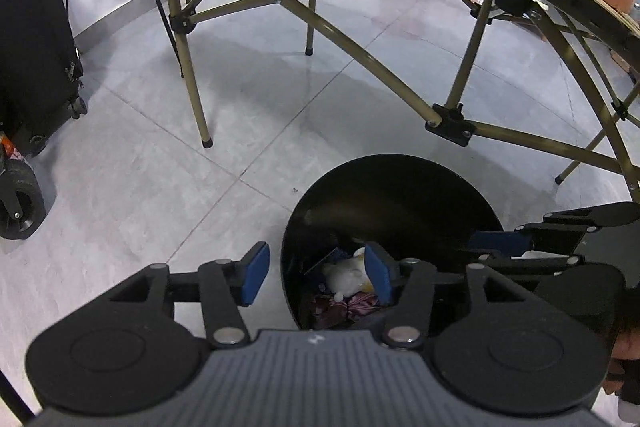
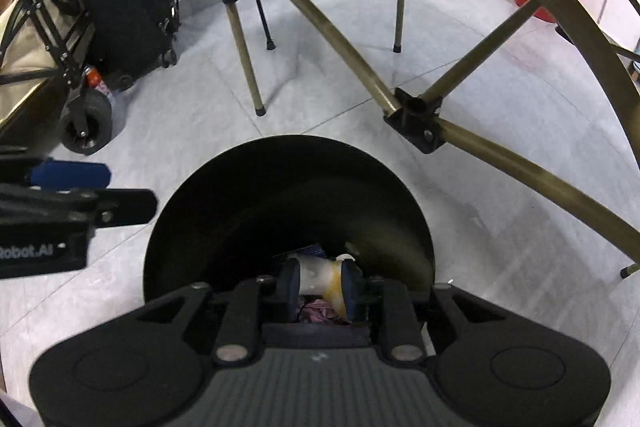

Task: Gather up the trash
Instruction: 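Carry the purple cloth bag down over the bin and open both grippers, then move both grippers to the table and grasp the light-blue plush toy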

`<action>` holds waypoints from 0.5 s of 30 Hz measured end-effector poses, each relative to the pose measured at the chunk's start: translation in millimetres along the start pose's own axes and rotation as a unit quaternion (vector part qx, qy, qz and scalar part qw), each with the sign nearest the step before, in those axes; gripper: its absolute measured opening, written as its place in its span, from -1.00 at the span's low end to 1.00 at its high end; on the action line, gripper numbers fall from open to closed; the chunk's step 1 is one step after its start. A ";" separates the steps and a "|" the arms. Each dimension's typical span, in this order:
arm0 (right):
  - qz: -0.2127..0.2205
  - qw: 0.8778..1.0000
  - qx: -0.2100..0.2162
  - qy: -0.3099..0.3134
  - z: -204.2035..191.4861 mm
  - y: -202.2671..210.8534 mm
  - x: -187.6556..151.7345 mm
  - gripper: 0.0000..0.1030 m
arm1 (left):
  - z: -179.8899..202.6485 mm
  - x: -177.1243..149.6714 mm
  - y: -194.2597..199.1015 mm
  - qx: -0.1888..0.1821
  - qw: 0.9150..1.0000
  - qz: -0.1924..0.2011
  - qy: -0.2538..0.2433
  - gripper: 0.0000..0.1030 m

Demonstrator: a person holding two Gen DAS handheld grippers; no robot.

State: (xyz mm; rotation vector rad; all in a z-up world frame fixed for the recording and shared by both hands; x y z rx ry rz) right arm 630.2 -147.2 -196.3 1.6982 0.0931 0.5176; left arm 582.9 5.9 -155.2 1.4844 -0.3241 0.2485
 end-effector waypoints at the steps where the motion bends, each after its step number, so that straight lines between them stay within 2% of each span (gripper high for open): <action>1: 0.001 1.000 -0.004 0.005 -0.8 2.7 -0.4 -0.56 | 1.1 -0.7 1.3 0.000 1.000 0.001 -0.003 0.06; 4: 0.008 1.000 -0.014 0.021 -5.7 13.5 -2.8 -0.44 | 1.5 -0.9 7.6 0.002 1.000 0.008 -0.005 0.08; 6: 0.024 0.998 -0.033 0.042 -12.7 28.9 -8.3 -0.39 | 0.8 -0.5 18.7 0.001 1.000 0.019 -0.002 0.10; 7: 0.036 0.996 -0.046 0.061 -18.1 37.7 -10.9 -0.29 | 1.8 -0.7 27.0 -0.004 1.000 0.028 -0.003 0.14; 8: 0.054 0.993 -0.058 0.085 -23.9 47.5 -14.5 -0.19 | 4.7 -1.6 39.0 -0.013 0.999 0.044 -0.010 0.17; 10: 0.089 0.985 -0.072 0.128 -35.5 72.5 -25.0 -0.15 | 11.9 -3.2 61.5 -0.019 0.996 0.085 -0.026 0.22; 12: 0.128 0.980 -0.052 0.140 -39.8 104.4 -34.6 -0.15 | 20.2 -5.5 89.0 -0.025 0.989 0.142 -0.046 0.30; 15: 0.191 0.974 -0.014 0.124 -31.9 159.4 -47.3 -0.15 | 33.6 -8.0 125.8 -0.036 0.973 0.221 -0.060 0.49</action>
Point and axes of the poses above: each gripper's, at about its wrist camera, not at the fingertips, and y roughly against the way its jaws point, z to its right, x to its top, the point moved 3 cm from there along -y, roughly the way its jaws point, and after that the axes turned 11 degrees about -z, right-handed, at the moved point
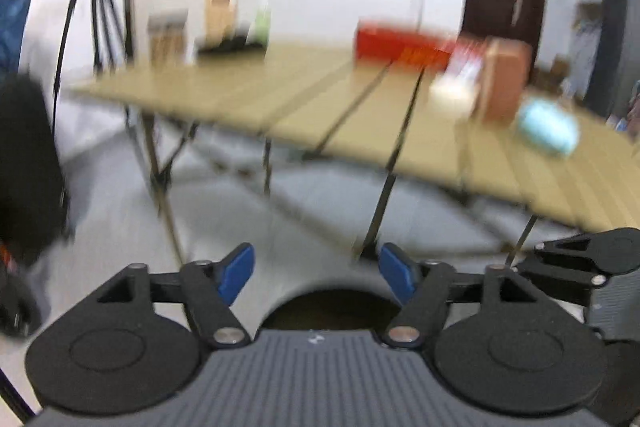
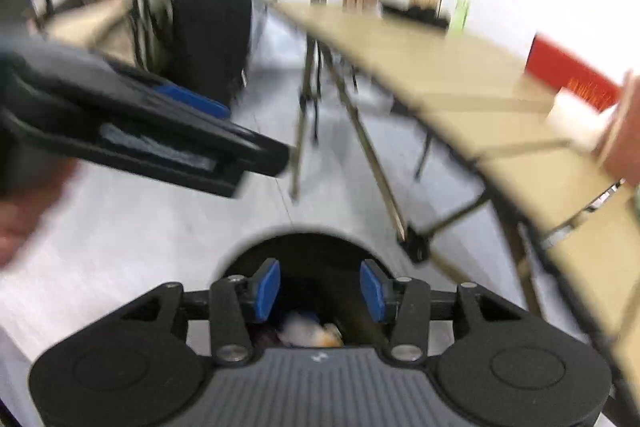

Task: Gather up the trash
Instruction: 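Move both grippers to the table and grasp the light-blue plush toy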

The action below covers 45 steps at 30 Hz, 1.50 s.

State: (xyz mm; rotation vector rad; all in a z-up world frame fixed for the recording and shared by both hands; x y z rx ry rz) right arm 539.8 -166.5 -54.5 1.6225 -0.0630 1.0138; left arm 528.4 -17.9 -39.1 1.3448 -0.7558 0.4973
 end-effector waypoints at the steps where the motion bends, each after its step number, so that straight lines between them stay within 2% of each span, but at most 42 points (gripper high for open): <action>1: 0.022 1.000 -0.001 -0.010 5.6 16.2 1.5 -0.15 | 5.8 4.4 8.1 0.006 1.000 0.022 -0.004 0.52; 4: 0.083 0.995 -0.022 -0.055 34.9 57.7 1.9 -0.14 | 23.4 15.6 19.0 0.008 0.998 0.066 -0.013 0.56; 7: 0.122 0.983 -0.067 -0.119 77.3 77.7 -3.3 -0.10 | 41.9 24.1 15.2 -0.009 0.997 0.076 -0.012 0.60; 9: 0.121 0.975 -0.102 -0.158 104.6 80.5 -8.0 -0.10 | 56.0 28.7 9.7 -0.020 0.997 0.075 -0.010 0.60; 13: 0.128 0.955 -0.141 -0.229 152.9 86.9 -14.4 -0.08 | 86.5 42.9 -1.6 -0.047 0.995 0.089 -0.020 0.60; 15: 0.132 0.944 -0.159 -0.258 177.9 84.4 -16.1 -0.03 | 95.5 53.5 -9.8 -0.049 0.995 0.081 -0.011 0.60; 16: 0.126 0.940 -0.164 -0.273 191.6 81.4 -16.0 -0.02 | 100.5 59.1 -14.7 -0.063 0.995 0.074 0.000 0.59; 17: 0.121 0.937 -0.165 -0.284 202.9 78.1 -17.0 -0.02 | 105.9 65.2 -19.2 -0.082 0.994 0.067 0.011 0.59; 19: 0.136 0.923 -0.161 -0.322 231.7 74.9 -19.1 -0.02 | 118.8 77.9 -30.9 -0.112 0.992 0.061 0.024 0.50; 21: 0.142 0.908 -0.141 -0.367 256.3 64.6 -22.0 -0.02 | 136.0 89.8 -46.5 -0.127 0.990 0.051 0.020 0.35; 23: 0.145 0.893 -0.109 -0.413 276.4 52.0 -28.6 -0.02 | 153.8 98.5 -65.4 -0.132 0.991 0.026 0.020 0.19; 25: 0.146 0.883 -0.089 -0.436 284.9 40.1 -35.0 -0.04 | 167.4 99.7 -78.9 -0.160 0.987 0.004 0.028 0.10; 31: 0.161 0.873 -0.045 -0.459 295.1 27.6 -34.8 -0.14 | 185.7 101.6 -107.7 -0.190 0.980 -0.021 0.061 0.07; 33: 0.160 0.870 -0.025 -0.465 297.9 23.6 -36.3 -0.29 | 185.7 102.7 -115.3 -0.195 0.977 -0.032 0.075 0.05; 36: 0.155 0.871 -0.010 -0.465 293.9 24.9 -37.2 -0.37 | 183.7 104.3 -122.8 -0.218 0.971 -0.042 0.094 -0.36; 37: 0.153 0.873 -0.009 -0.463 293.1 24.7 -37.0 -0.39 | 183.6 104.2 -124.6 -0.228 0.967 -0.046 0.102 -0.41; 42: 0.147 0.874 0.001 -0.462 291.7 28.6 -40.6 -0.44 | 188.9 104.8 -125.0 -0.217 0.971 -0.039 0.095 -0.46; 45: 0.148 0.875 -0.001 -0.460 289.4 32.3 -39.1 -0.47 | 187.6 105.1 -121.1 -0.221 0.970 -0.039 0.098 -0.47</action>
Point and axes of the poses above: each gripper's, at about its wrist camera, not at the fingertips, and y roughly against the way its jaws point, z to its right, x to its top, the point moved 3 cm from there along -y, roughly the way its jaws point, and after that the axes turned 11 degrees about -z, right-handed, at the moved point
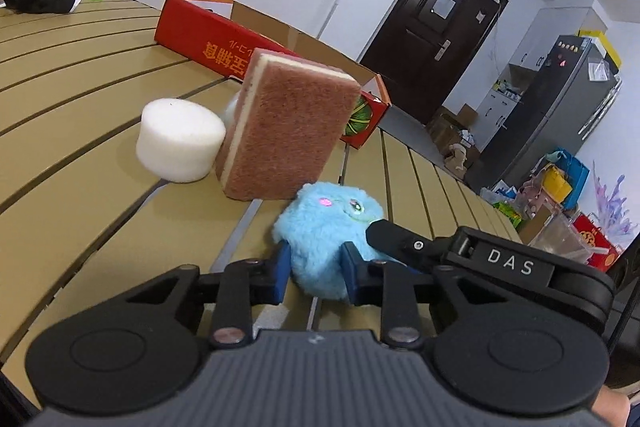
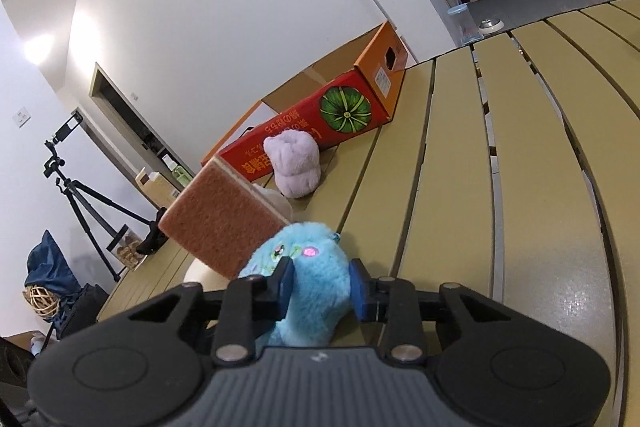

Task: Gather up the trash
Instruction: 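Move both grippers to the table and grasp the light-blue plush toy, then carry the light-blue plush over the bin and open both grippers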

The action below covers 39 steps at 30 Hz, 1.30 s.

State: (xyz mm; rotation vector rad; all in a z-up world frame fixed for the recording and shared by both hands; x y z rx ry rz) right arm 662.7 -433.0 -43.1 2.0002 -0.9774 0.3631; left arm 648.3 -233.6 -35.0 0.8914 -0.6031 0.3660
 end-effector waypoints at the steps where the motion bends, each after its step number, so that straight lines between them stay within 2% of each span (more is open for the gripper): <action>1: 0.002 1.000 0.000 0.005 -3.0 3.1 -1.0 -0.48 | -0.1 0.6 2.8 -0.002 1.000 0.003 0.002 -0.47; 8: 0.005 0.998 0.029 0.046 -40.5 21.7 -15.1 -0.48 | -6.7 -0.7 52.0 0.003 1.000 0.029 -0.005 -0.48; 14: -0.032 0.992 0.076 0.098 -94.2 16.1 -53.2 -0.48 | -42.0 -21.5 118.0 0.045 0.998 0.055 0.001 -0.48; 18: -0.074 0.981 0.107 0.146 -135.9 7.8 -96.1 -0.49 | -78.5 -45.6 166.1 0.072 0.995 0.064 0.013 -0.48; 23: -0.123 0.961 0.118 0.218 -179.0 -2.0 -152.6 -0.49 | -127.3 -81.3 212.1 0.091 0.994 0.054 0.040 -0.48; 26: -0.152 0.947 0.115 0.258 -192.9 -7.5 -180.7 -0.49 | -145.7 -95.7 223.0 0.102 0.993 0.032 0.046 -0.48; 31: -0.193 0.929 0.115 0.294 -194.6 -18.0 -208.0 -0.49 | -171.7 -113.5 220.3 0.094 0.993 0.002 0.072 -0.48; 36: -0.221 0.917 0.081 0.323 -189.0 -31.5 -223.0 -0.49 | -179.7 -119.3 194.9 0.106 0.991 -0.035 0.069 -0.48; 39: -0.218 0.905 0.047 0.361 -186.3 -41.0 -230.2 -0.49 | -185.3 -118.3 176.9 0.103 0.990 -0.056 0.074 -0.48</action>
Point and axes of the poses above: each gripper's, at about its wrist camera, not at the fingertips, and y roughly against the way its jaws point, z to its right, x to its top, the point moved 3 cm from there along -y, roughly the way its jaws point, and after that the axes turned 11 degrees about -z, right-handed, at the moved point
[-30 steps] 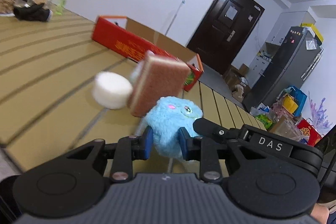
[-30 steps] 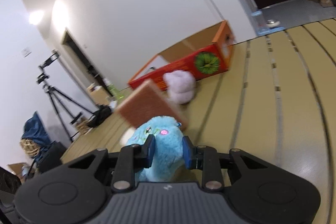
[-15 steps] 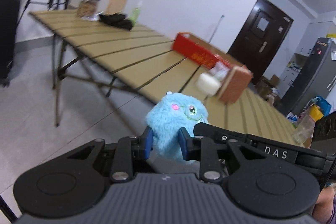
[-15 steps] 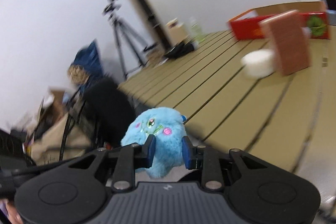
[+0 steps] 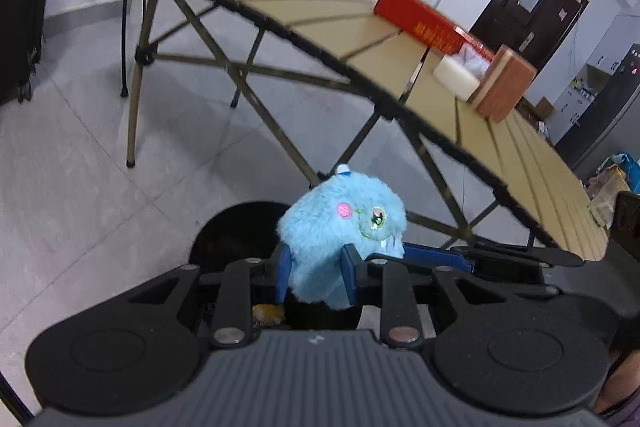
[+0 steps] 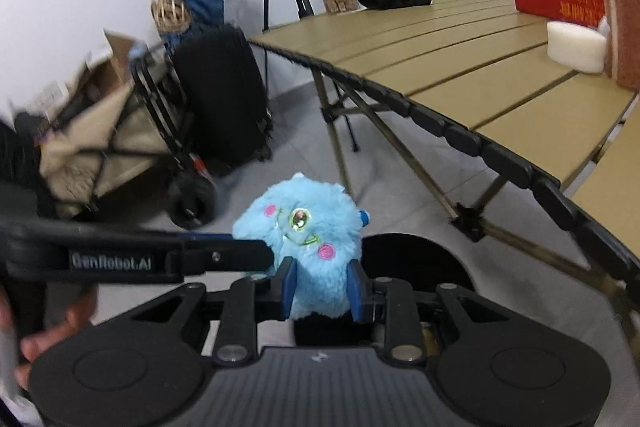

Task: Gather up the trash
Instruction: 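Carry the light-blue plush over the bin and open both grippers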

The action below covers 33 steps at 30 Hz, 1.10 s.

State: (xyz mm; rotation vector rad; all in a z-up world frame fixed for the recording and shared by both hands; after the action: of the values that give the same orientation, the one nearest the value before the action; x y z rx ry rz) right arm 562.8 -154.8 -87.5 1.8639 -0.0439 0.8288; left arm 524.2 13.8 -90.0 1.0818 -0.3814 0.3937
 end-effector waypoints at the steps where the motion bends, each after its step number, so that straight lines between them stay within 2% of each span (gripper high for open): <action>1: -0.007 1.000 -0.013 0.009 0.4 -5.8 -1.4 -0.49 | -0.1 1.0 -8.4 0.004 1.000 -0.011 -0.004 -0.46; 2: -0.015 1.000 -0.022 0.015 2.8 -13.6 -3.1 -0.46 | -0.5 1.5 -18.3 0.009 1.000 -0.024 -0.010 -0.44; 4: -0.055 0.998 -0.022 0.012 12.1 -36.4 -7.0 -0.43 | -3.2 1.2 -44.1 0.031 0.997 -0.060 -0.021 -0.10; 6: -0.119 0.993 -0.021 -0.002 21.5 -67.2 -16.8 -0.41 | -10.5 -1.3 -67.9 0.078 0.993 -0.086 -0.013 -0.10; 8: -0.166 0.986 -0.032 -0.008 26.1 -91.3 -29.6 -0.41 | -18.1 -4.6 -87.6 0.102 0.987 -0.122 -0.010 -0.09; 10: -0.195 0.980 -0.040 0.002 27.4 -105.6 -38.0 -0.41 | -26.5 -7.0 -97.9 0.119 0.984 -0.136 -0.005 -0.01; 12: -0.205 0.978 -0.037 0.004 28.4 -109.5 -40.4 -0.41 | -32.0 -7.8 -100.4 0.136 0.981 -0.140 -0.005 0.06; 16: -0.196 0.980 -0.038 0.000 31.3 -104.9 -35.0 -0.26 | -34.0 -4.8 -95.6 0.134 0.981 -0.137 -0.005 0.17; 26: -0.150 0.988 -0.047 0.013 19.9 -73.8 -20.7 -0.23 | -13.4 -0.4 -70.0 0.140 0.984 -0.104 -0.035 0.26; 30: -0.097 0.993 -0.058 0.021 8.7 -38.9 -13.2 -0.23 | -0.7 5.2 -40.3 0.140 0.987 -0.060 -0.056 0.26; 33: -0.040 0.997 -0.062 0.023 1.0 -3.0 -6.7 -0.23 | 12.0 11.6 -11.7 0.120 0.991 -0.016 -0.065 0.26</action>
State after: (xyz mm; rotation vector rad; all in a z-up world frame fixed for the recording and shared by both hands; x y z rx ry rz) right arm 559.3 -156.6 -93.9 1.7185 0.0068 0.7954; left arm 538.6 -0.5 -88.4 1.3504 -0.4393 0.3483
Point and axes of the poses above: each gripper's, at about its wrist camera, not at the fingertips, and y roughly against the way its jaws point, z to its right, x to its top, the point moved 3 cm from there along -y, roughly the way its jaws point, and after that the axes turned 11 degrees about -z, right-handed, at the moved point
